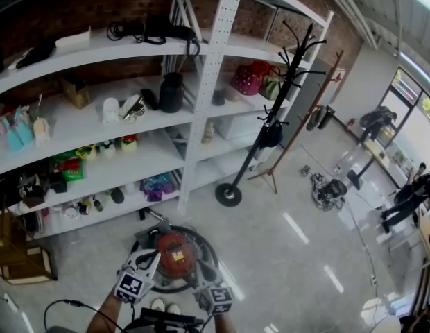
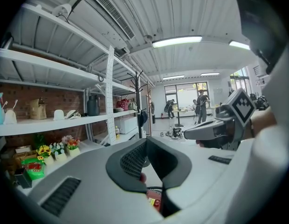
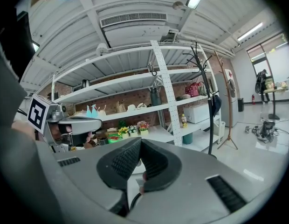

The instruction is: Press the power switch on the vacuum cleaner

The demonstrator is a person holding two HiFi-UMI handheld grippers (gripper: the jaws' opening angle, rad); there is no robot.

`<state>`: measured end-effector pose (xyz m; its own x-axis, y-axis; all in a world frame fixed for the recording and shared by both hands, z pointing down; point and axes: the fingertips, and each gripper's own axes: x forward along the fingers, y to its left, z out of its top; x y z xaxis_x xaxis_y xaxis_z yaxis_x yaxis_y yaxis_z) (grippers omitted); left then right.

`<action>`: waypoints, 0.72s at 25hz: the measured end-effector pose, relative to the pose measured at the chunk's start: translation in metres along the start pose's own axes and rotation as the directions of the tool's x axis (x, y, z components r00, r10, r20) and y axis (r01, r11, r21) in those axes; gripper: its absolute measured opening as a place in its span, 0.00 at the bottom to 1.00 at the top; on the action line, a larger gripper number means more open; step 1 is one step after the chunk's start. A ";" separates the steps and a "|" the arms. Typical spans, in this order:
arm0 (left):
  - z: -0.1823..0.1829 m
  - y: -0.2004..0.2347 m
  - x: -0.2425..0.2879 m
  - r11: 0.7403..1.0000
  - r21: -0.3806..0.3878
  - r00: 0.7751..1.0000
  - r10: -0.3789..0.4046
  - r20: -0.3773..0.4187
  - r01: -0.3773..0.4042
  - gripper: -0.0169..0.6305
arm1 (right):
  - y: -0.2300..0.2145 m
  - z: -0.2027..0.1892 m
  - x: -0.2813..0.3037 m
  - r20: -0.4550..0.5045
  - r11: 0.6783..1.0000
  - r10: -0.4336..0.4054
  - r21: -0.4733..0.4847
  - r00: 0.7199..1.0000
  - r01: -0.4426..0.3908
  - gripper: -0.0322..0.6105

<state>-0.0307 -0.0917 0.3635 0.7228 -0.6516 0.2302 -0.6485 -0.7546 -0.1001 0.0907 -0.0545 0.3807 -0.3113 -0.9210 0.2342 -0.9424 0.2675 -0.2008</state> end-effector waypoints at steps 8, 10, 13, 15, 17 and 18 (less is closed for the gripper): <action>0.020 0.009 -0.008 0.999 -0.017 0.999 0.029 0.032 -0.028 0.04 | 0.007 0.023 -0.008 0.034 1.000 0.019 -0.014 0.999 -0.019 0.07; 0.025 0.011 -0.010 1.000 -0.004 0.999 0.030 0.029 -0.030 0.04 | 0.007 0.027 -0.009 0.038 1.000 0.020 -0.016 0.999 -0.020 0.07; 0.033 0.014 -0.011 0.999 0.003 0.998 0.036 0.043 -0.036 0.04 | 0.006 0.031 -0.009 0.055 1.000 0.021 -0.019 0.998 -0.019 0.07; 0.035 0.016 -0.012 0.999 0.009 0.998 0.037 0.052 -0.037 0.04 | 0.007 0.031 -0.009 0.066 0.999 0.022 -0.030 0.998 -0.020 0.07; 0.036 0.018 -0.014 0.999 0.020 0.998 0.039 0.058 -0.040 0.04 | 0.006 0.031 -0.009 0.069 0.999 0.018 -0.039 0.997 -0.015 0.07; 0.036 0.019 -0.015 0.999 0.025 0.997 0.042 0.058 -0.043 0.04 | 0.007 0.032 -0.010 0.066 0.999 0.016 -0.037 0.998 -0.013 0.07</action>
<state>-0.0452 -0.0991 0.3235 0.7078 -0.6859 0.1688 -0.6730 -0.7275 -0.1339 0.0912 -0.0528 0.3471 -0.3172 -0.9335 0.1674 -0.9422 0.2900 -0.1681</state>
